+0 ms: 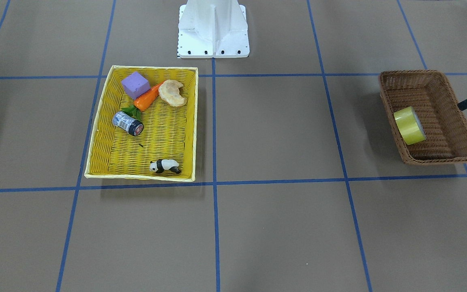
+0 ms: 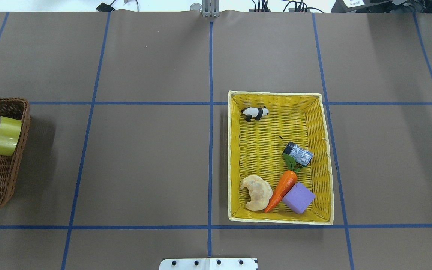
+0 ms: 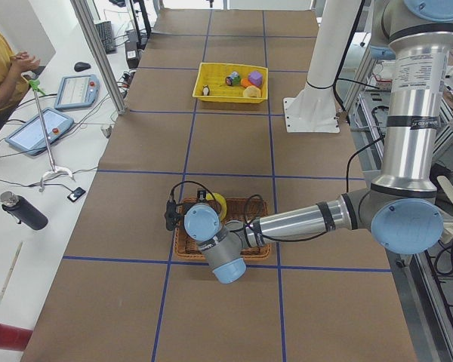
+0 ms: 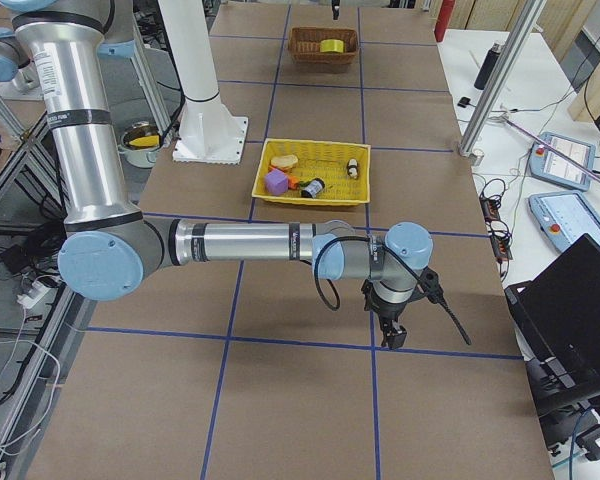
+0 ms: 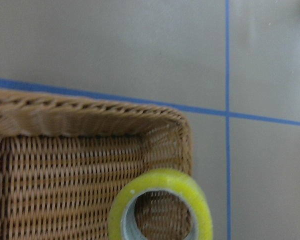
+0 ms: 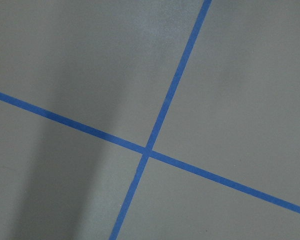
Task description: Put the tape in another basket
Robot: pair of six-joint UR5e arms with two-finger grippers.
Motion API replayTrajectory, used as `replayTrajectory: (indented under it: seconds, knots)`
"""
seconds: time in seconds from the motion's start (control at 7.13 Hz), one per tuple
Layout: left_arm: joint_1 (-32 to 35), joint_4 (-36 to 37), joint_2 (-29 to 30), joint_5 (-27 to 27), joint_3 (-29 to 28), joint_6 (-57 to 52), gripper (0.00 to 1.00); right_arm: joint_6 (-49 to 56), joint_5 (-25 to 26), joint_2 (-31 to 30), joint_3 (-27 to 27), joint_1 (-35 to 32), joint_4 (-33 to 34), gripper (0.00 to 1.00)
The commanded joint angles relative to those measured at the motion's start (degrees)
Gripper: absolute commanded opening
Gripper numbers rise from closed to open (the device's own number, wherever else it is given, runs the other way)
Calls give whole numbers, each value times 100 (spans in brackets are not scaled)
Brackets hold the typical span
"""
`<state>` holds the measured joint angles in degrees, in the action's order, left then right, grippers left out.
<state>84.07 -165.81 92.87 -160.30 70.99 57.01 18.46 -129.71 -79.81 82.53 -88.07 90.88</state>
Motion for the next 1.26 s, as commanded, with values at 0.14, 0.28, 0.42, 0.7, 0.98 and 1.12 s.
replayTrajectory:
  seconds: [0.14, 0.28, 0.42, 0.7, 0.98, 1.12]
  knots:
    - [417, -179, 100, 1521, 459, -1060, 99, -27, -1, 0, 0, 9, -9, 100]
    - [426, -127, 108, 2076, 442, -1957, 99, -27, -1, -9, 0, 9, 0, 100]
    - [426, 100, 117, 2551, 433, -2714, 99, -9, 7, -9, 0, 9, 0, 100]
    - [583, 1037, 117, 3544, 451, -4759, 99, -53, 16, -26, 0, 0, 0, 100]
    - [812, 2056, 126, 4180, 460, -5978, 99, -53, 16, -70, 0, 0, 0, 100]
    - [987, 2836, 169, 4165, 477, -6287, 99, -53, 16, -122, 9, 0, -9, 100]
